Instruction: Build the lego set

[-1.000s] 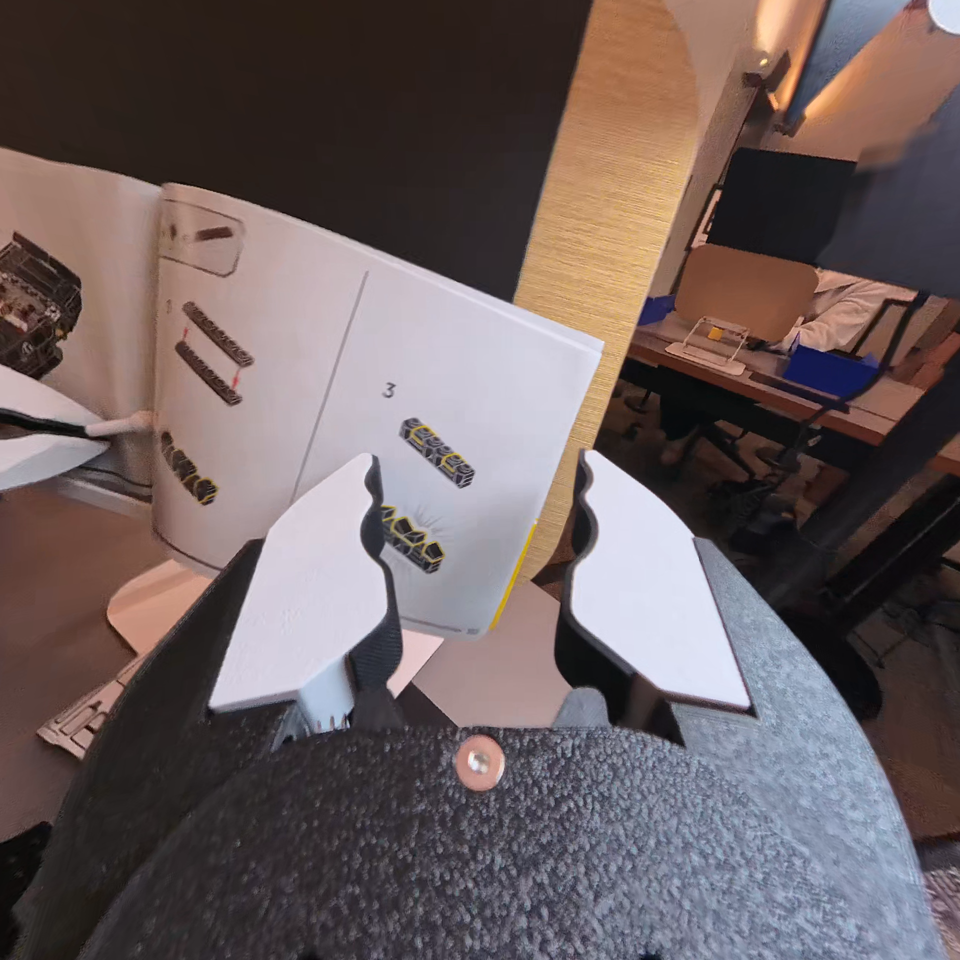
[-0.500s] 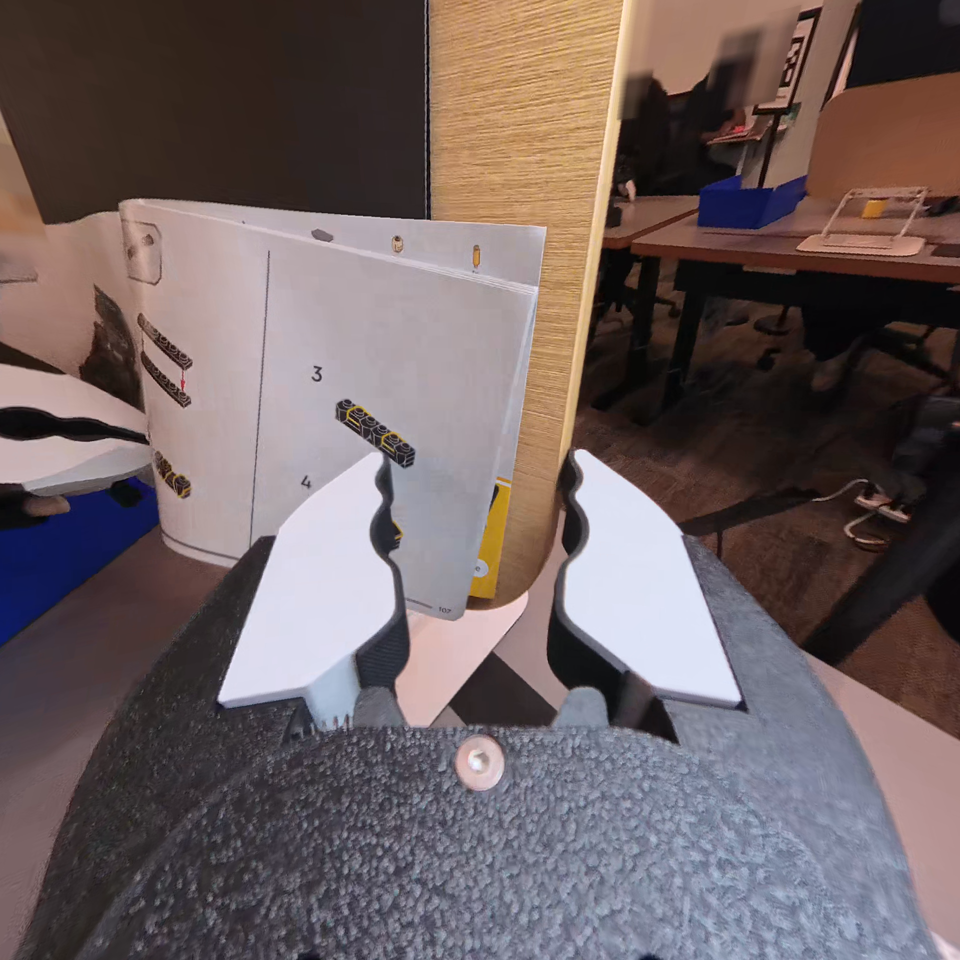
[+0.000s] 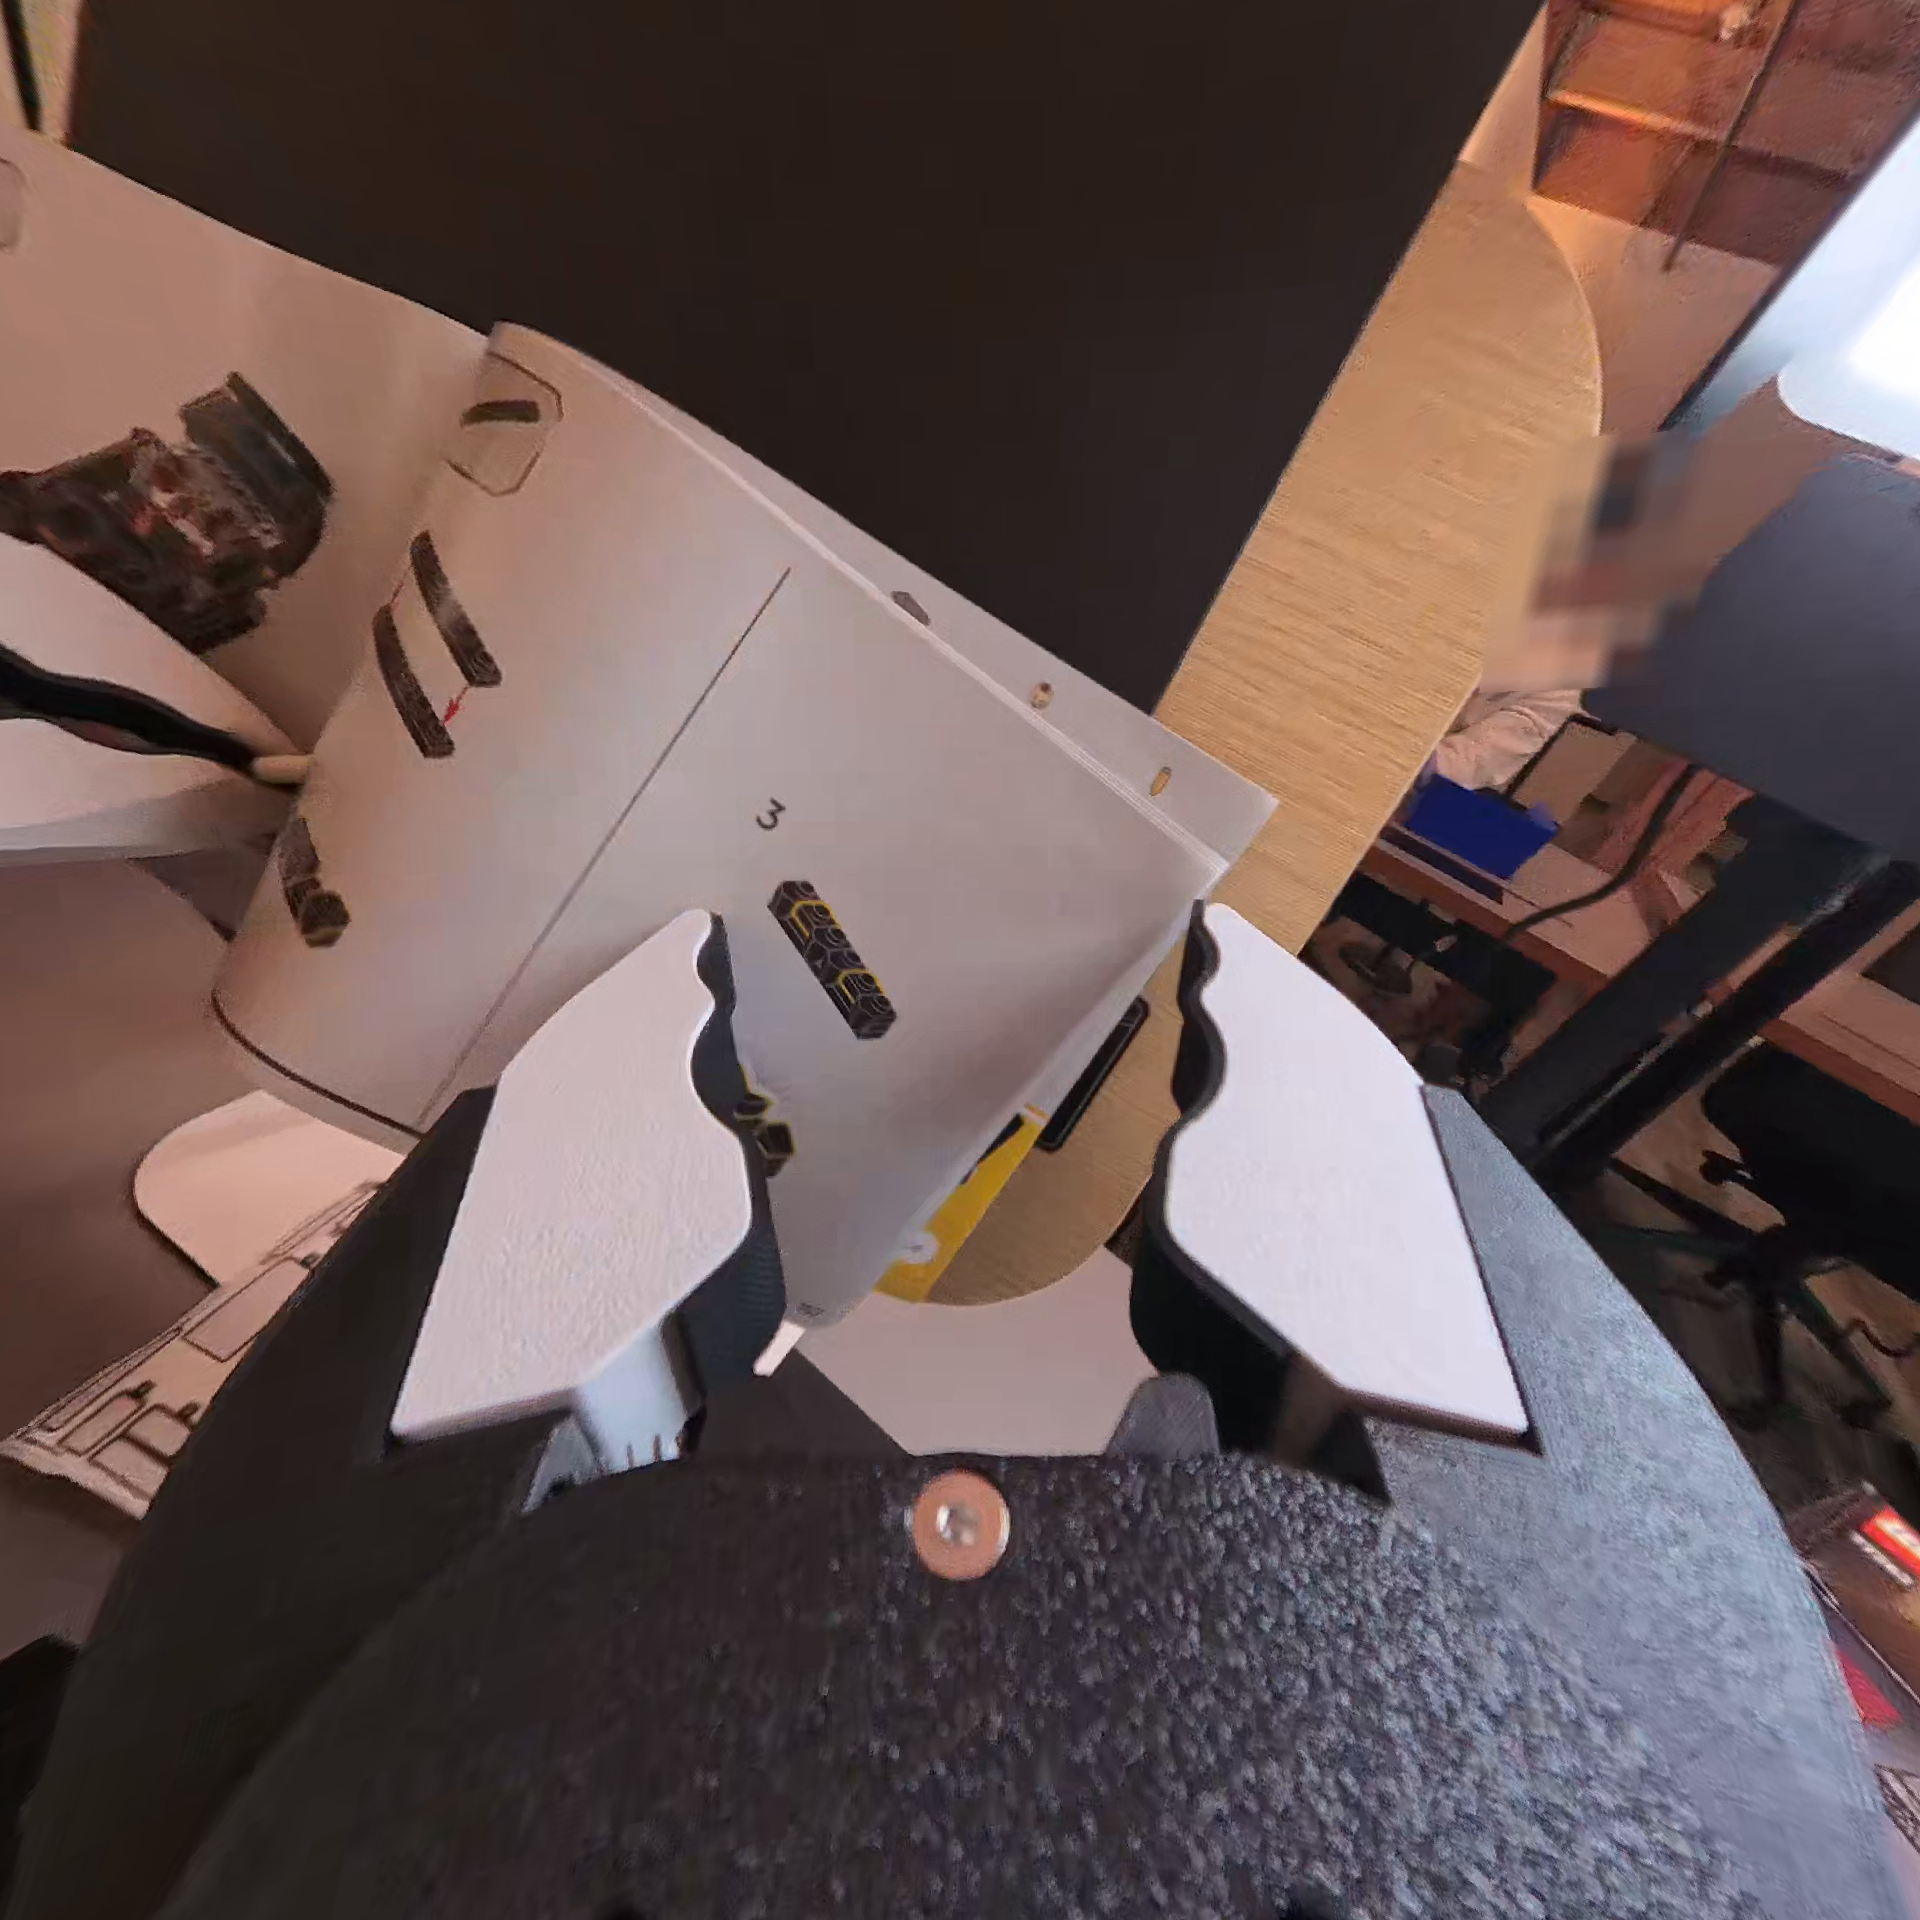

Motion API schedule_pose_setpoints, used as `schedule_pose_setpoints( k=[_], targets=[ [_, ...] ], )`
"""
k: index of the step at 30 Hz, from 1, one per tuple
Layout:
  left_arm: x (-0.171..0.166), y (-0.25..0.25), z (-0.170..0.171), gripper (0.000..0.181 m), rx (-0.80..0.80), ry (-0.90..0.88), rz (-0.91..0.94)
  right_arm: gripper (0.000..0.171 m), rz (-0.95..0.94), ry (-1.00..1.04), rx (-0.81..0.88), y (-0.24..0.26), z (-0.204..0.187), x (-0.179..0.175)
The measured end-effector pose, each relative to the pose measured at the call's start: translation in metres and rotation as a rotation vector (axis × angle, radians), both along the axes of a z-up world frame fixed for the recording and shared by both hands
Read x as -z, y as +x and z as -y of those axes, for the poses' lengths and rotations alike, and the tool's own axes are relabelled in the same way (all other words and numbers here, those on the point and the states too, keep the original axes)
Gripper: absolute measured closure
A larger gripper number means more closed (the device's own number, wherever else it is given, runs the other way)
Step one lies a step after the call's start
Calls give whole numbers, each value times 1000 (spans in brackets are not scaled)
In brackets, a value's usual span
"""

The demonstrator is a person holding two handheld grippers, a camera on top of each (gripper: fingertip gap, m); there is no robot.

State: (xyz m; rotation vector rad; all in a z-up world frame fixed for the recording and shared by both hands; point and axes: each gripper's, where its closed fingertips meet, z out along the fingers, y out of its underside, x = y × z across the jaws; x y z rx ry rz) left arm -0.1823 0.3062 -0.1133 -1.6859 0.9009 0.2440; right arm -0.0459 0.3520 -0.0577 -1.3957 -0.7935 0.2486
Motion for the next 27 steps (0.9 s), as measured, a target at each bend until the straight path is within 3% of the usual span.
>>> schedule_pose_setpoints(
  k=[10, 15, 24, 27],
  targets=[
    [-29, 47, 6, 170, 63, 60, 45, 91, -4, -24, 32, 1, -15, 4],
    [-24, 55, -17, 172, -4, 4, -9, 84, 23, -7, -1, -2, -18, -5],
    [-22, 56, -22, 173, -16, 3, -7, 83, 14, 42, 53, 1, -31, -13],
    [-21, 56, -22, 173, -15, 3, -16, 95, 32, 54, 90, 3, -35, -11]
  ],
)
